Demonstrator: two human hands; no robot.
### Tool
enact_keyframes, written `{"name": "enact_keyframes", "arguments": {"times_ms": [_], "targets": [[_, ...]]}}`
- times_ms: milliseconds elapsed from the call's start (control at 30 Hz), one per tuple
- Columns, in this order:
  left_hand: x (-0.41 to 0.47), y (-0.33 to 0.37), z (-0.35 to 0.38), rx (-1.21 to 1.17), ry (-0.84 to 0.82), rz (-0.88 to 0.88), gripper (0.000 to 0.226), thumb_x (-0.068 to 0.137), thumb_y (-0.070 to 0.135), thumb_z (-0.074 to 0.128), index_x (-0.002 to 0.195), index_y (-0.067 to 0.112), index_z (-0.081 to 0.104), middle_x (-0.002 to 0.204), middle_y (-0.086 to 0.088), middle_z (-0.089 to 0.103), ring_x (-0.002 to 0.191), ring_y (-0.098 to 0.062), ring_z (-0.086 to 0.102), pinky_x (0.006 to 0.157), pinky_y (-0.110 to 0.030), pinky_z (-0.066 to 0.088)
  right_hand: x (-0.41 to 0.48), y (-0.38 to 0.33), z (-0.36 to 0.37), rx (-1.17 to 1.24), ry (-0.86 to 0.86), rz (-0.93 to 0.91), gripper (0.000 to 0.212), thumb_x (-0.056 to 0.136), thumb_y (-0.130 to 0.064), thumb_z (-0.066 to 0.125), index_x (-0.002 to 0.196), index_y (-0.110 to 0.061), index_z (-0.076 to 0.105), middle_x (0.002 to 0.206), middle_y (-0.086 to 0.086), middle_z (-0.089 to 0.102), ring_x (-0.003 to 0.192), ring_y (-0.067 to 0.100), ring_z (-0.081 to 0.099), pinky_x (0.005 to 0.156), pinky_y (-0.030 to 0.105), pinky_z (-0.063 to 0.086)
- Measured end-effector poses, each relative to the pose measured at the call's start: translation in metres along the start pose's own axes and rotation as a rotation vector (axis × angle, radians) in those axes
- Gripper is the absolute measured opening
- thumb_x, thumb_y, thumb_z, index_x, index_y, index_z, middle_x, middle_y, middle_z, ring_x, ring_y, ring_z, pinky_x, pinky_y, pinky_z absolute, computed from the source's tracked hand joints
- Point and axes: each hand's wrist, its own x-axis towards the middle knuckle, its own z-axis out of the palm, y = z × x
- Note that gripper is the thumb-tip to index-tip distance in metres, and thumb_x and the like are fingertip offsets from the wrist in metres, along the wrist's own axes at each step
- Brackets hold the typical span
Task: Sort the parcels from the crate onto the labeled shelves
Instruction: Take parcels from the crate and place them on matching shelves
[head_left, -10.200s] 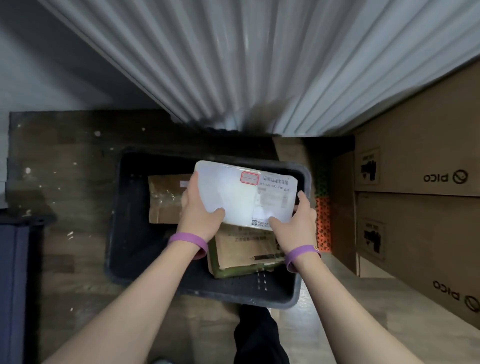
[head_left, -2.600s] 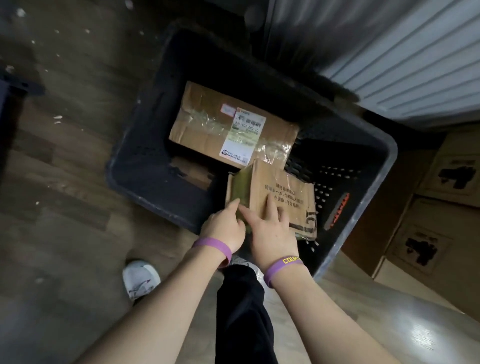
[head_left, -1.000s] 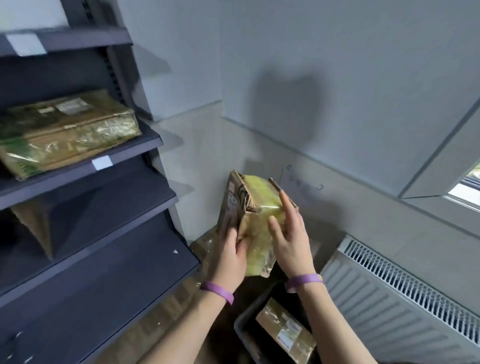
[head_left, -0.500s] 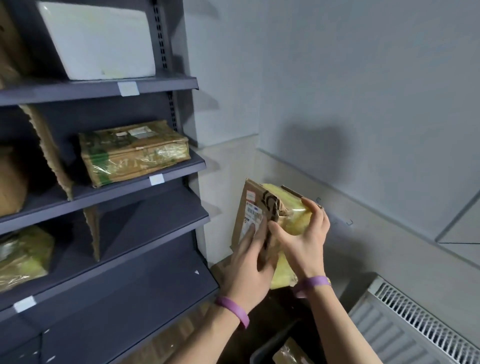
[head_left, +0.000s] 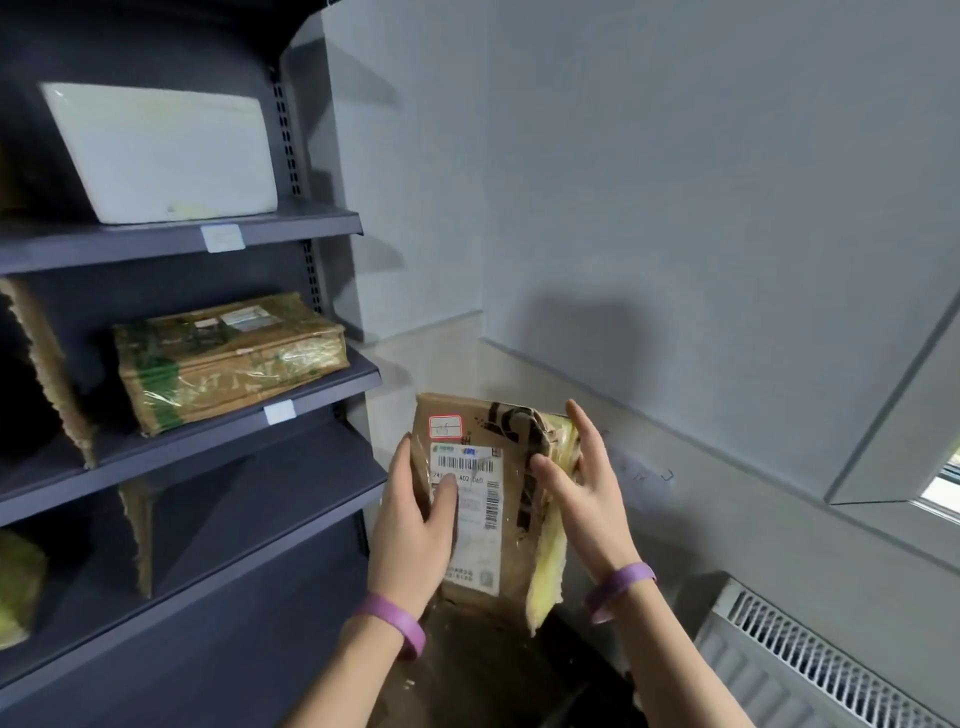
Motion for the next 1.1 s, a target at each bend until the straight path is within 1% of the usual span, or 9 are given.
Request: {"name": "enact_keyframes", "arguments": {"times_ms": [67, 167, 200, 267, 467, 633, 767, 967, 1100], "targets": [[-0.001, 0.005, 0.002, -0.004, 0.086, 0.062, 0.053, 0.092, 0.035, 0.056, 0.140, 0.030, 0.035, 0.123, 0.015, 0.059, 0.108, -0.002, 0.059, 0.087, -0.029, 0.054, 0.003, -0.003, -0.001, 0.014, -0.027, 0.025, 0.074, 0.080, -0.054, 0.059, 0.146, -0.050, 0.025, 0.158, -0.014, 0.025, 0.146, 0.003, 0.019, 0.120, 0.039, 0.022], [0.004, 0.010, 0.006, -0.020, 0.169, 0.083, 0.049, 0.088, 0.029, 0.064, 0.132, 0.025, 0.042, 0.111, 0.016, 0.062, 0.098, -0.004, 0.062, 0.080, -0.025, 0.052, 0.007, -0.007, 0.001, -0.006, -0.047, 0.007, 0.059, 0.100, -0.039, 0.048, 0.150, -0.045, 0.018, 0.154, -0.020, 0.027, 0.143, -0.002, 0.024, 0.119, 0.026, 0.021], [0.006, 0.011, 0.007, -0.027, 0.193, 0.075, 0.049, 0.088, 0.028, 0.065, 0.131, 0.024, 0.042, 0.109, 0.015, 0.062, 0.097, -0.006, 0.063, 0.078, -0.025, 0.051, 0.008, -0.008, 0.003, -0.029, -0.053, 0.000, 0.057, 0.101, -0.038, 0.045, 0.150, -0.045, 0.017, 0.153, -0.021, 0.029, 0.141, -0.003, 0.027, 0.117, 0.024, 0.023], [0.009, 0.014, 0.006, -0.033, 0.233, 0.077, 0.047, 0.087, 0.025, 0.066, 0.128, 0.024, 0.043, 0.110, 0.012, 0.064, 0.096, -0.007, 0.063, 0.076, -0.022, 0.050, 0.010, -0.008, 0.007, -0.104, -0.062, -0.013, 0.058, 0.101, -0.040, 0.042, 0.151, -0.046, 0.013, 0.153, -0.017, 0.035, 0.139, 0.000, 0.033, 0.117, 0.026, 0.027], [0.014, 0.016, 0.000, -0.009, 0.258, 0.071, 0.043, 0.086, 0.028, 0.068, 0.122, 0.029, 0.045, 0.111, 0.012, 0.064, 0.096, -0.008, 0.063, 0.075, -0.026, 0.053, 0.020, -0.007, 0.015, -0.329, -0.150, -0.028, 0.083, 0.097, -0.036, 0.052, 0.149, -0.045, -0.011, 0.148, -0.007, 0.043, 0.133, 0.010, 0.043, 0.107, 0.025, 0.034], [0.019, 0.020, -0.007, 0.020, 0.270, 0.103, 0.038, 0.091, 0.027, 0.060, 0.127, 0.027, 0.046, 0.119, 0.009, 0.063, 0.101, -0.007, 0.062, 0.075, -0.019, 0.049, 0.026, -0.010, 0.016, -0.308, -0.080, -0.047, 0.075, 0.098, -0.035, 0.052, 0.151, -0.046, 0.000, 0.141, -0.011, 0.053, 0.128, 0.012, 0.051, 0.095, 0.021, 0.037], [0.021, 0.020, -0.017, 0.064, 0.273, 0.120, 0.035, 0.094, 0.026, 0.057, 0.127, 0.029, 0.048, 0.119, 0.015, 0.061, 0.098, 0.001, 0.058, 0.068, -0.001, 0.041, 0.024, -0.009, 0.025, -0.261, -0.044, -0.031, 0.068, 0.099, -0.034, 0.050, 0.151, -0.046, 0.007, 0.131, -0.013, 0.058, 0.120, 0.010, 0.055, 0.090, 0.019, 0.038], [0.022, 0.014, -0.026, 0.083, 0.286, 0.119, 0.034, 0.094, 0.029, 0.056, 0.126, 0.031, 0.047, 0.120, 0.017, 0.061, 0.096, 0.002, 0.057, 0.069, -0.005, 0.042, 0.026, -0.011, 0.036, -0.222, -0.065, -0.018, 0.066, 0.099, -0.033, 0.050, 0.151, -0.046, 0.011, 0.123, -0.023, 0.054, 0.113, 0.000, 0.052, 0.089, 0.016, 0.037], [0.024, 0.010, -0.035, 0.098, 0.302, 0.110, 0.033, 0.093, 0.028, 0.057, 0.125, 0.030, 0.048, 0.118, 0.019, 0.060, 0.093, 0.006, 0.055, 0.067, -0.001, 0.040, 0.029, -0.012, 0.048, -0.198, -0.078, -0.011, 0.065, 0.099, -0.033, 0.050, 0.150, -0.049, 0.013, 0.123, -0.026, 0.053, 0.113, -0.003, 0.051, 0.090, 0.016, 0.036]]}}
